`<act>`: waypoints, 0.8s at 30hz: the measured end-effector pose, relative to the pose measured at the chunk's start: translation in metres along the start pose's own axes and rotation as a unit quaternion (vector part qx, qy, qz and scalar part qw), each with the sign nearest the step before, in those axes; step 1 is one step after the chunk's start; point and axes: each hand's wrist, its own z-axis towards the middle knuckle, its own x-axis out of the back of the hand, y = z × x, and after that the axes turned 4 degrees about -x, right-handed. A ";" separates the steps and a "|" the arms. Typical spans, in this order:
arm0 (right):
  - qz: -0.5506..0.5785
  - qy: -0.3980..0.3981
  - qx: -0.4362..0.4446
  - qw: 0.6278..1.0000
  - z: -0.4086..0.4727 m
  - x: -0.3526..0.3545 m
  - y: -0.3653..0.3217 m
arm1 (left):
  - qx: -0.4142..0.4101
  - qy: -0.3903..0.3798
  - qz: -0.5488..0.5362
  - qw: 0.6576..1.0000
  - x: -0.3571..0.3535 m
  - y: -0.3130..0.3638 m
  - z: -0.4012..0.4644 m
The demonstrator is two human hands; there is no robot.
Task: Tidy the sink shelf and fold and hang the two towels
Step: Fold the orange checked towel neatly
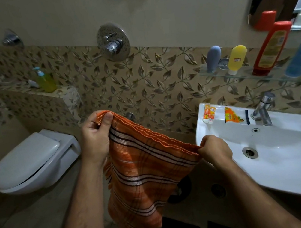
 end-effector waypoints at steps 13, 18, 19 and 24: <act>0.292 -0.250 -0.051 0.922 -0.011 0.049 -0.018 | 0.035 0.050 0.118 0.991 0.057 -0.031 0.005; 0.353 -0.217 0.059 0.908 -0.022 0.098 -0.036 | 0.062 0.105 0.157 0.980 0.081 -0.049 0.010; 0.311 -0.198 0.077 0.926 -0.025 0.104 -0.042 | 0.056 0.117 0.165 0.978 0.081 -0.050 0.010; 0.188 -0.100 0.120 0.970 -0.038 0.124 -0.055 | 0.031 0.145 0.189 0.971 0.066 -0.055 0.009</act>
